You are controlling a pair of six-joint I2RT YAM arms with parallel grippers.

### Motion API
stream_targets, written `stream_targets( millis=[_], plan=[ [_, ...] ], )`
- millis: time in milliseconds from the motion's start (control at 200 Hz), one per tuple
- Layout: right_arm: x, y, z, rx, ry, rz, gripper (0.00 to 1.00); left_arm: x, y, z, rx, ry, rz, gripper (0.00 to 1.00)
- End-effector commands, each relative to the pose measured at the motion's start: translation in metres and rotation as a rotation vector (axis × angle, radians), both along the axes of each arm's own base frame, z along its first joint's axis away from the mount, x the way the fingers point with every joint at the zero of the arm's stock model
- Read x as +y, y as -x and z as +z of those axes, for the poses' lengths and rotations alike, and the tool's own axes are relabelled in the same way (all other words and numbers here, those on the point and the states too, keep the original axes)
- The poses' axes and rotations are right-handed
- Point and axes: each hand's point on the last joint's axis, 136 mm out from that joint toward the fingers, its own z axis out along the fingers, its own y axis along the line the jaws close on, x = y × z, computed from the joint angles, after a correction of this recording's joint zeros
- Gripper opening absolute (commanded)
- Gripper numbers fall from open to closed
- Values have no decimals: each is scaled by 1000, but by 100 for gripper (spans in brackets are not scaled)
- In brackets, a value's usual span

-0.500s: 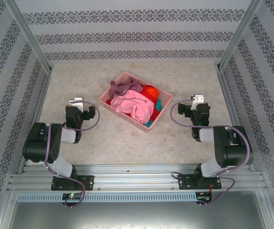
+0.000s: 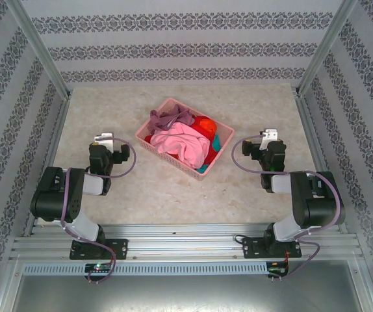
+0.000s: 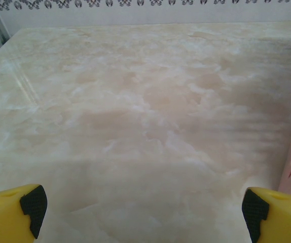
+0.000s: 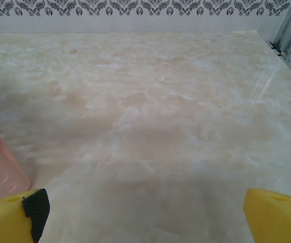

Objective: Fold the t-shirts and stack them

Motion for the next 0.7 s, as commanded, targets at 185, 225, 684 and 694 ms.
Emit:
stream_targets(
  millis=[185, 225, 684, 694],
  plan=[
    [4, 1, 7, -21, -17, 18, 98, 15, 8, 5, -30, -9, 106, 100],
    [4, 1, 7, -20, -17, 19, 98, 14, 8, 5, -28, -7, 101, 100],
    [-4, 19, 43, 92, -55, -134, 98, -9, 19, 63, -72, -70, 13, 100],
    [-2, 19, 45, 92, -54, -126, 98, -11, 19, 66, -78, -73, 5, 100]
  ],
)
